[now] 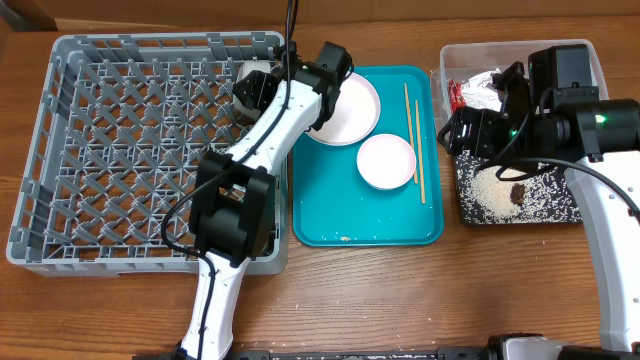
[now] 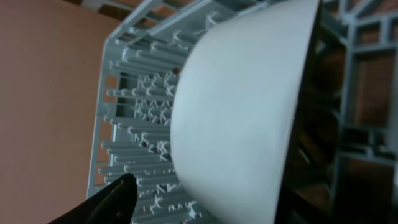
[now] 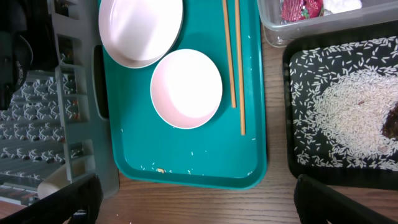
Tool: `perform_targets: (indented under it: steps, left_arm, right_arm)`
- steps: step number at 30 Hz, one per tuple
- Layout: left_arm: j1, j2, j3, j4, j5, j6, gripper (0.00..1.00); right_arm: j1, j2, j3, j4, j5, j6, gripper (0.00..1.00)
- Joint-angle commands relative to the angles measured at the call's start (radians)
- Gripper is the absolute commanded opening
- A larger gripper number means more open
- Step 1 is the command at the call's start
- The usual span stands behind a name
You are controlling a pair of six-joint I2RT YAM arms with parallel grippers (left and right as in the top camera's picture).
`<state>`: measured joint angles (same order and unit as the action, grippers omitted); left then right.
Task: Sort waste into correct bins and load items into the dishwasher
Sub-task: 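Reach the left gripper to the pink-rimmed bowl on the tray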
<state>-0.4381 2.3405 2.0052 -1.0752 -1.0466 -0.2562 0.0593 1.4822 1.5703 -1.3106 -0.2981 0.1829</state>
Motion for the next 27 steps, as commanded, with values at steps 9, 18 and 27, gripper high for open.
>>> perform_targets:
  steps: [9,18,27]
  left_arm:
    - [0.003,-0.009,0.328,-0.259,0.498,0.018,0.84]
    - [-0.015,-0.006,0.465,-0.381,1.201,0.034,0.88]
    - [-0.196,-0.006,0.149,-0.149,1.188,-0.182,0.76]
  right_arm:
    - [-0.005,0.001,0.001,0.003,0.010,-0.002,1.00]
    - [-0.005,0.001,0.001,0.003,0.010,-0.002,1.00]
    - [-0.005,0.001,0.001,0.003,0.010,-0.002,1.00]
